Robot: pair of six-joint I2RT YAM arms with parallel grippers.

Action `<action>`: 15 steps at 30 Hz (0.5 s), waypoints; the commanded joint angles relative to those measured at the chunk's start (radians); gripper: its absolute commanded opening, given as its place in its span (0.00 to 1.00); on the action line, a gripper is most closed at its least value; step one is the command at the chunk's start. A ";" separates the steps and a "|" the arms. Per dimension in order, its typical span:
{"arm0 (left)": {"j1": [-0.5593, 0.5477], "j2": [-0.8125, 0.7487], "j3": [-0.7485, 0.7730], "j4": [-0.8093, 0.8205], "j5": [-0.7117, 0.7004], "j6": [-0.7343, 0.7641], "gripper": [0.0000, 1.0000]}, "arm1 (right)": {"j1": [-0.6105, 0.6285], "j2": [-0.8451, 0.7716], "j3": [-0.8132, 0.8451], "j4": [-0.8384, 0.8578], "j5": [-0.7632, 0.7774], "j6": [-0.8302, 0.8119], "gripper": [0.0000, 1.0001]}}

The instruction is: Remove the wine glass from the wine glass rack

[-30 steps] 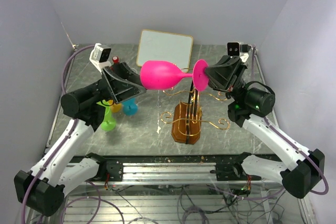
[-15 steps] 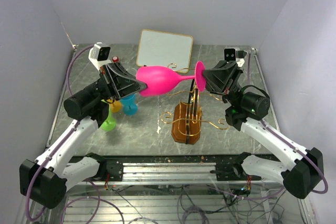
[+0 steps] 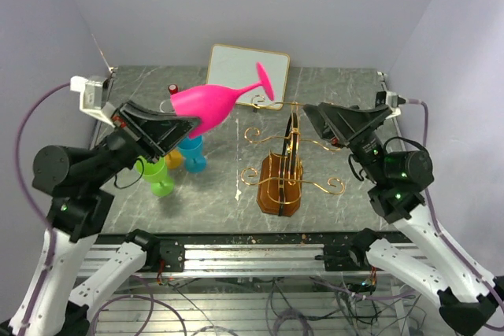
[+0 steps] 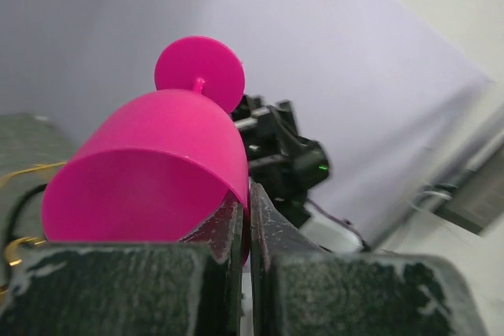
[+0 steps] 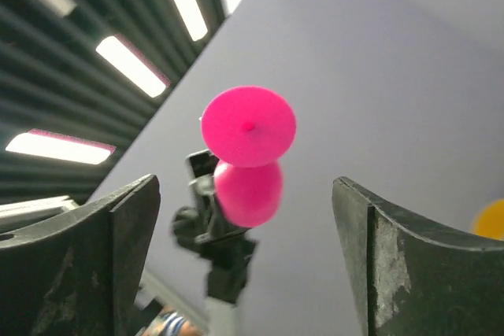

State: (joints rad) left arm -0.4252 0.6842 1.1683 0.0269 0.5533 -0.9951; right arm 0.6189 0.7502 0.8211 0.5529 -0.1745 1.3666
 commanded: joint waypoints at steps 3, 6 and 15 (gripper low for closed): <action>-0.004 -0.004 0.136 -0.590 -0.323 0.328 0.07 | -0.002 -0.113 0.109 -0.558 0.370 -0.237 0.97; -0.004 0.037 0.212 -0.741 -0.407 0.397 0.07 | -0.001 -0.106 0.258 -0.835 0.558 -0.296 1.00; -0.004 0.255 0.426 -1.130 -0.411 0.610 0.07 | -0.002 0.028 0.516 -1.362 0.953 -0.354 1.00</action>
State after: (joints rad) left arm -0.4274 0.8543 1.5150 -0.8547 0.1570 -0.5293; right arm 0.6182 0.7246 1.2957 -0.4896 0.5480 1.0710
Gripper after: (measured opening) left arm 0.088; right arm 0.996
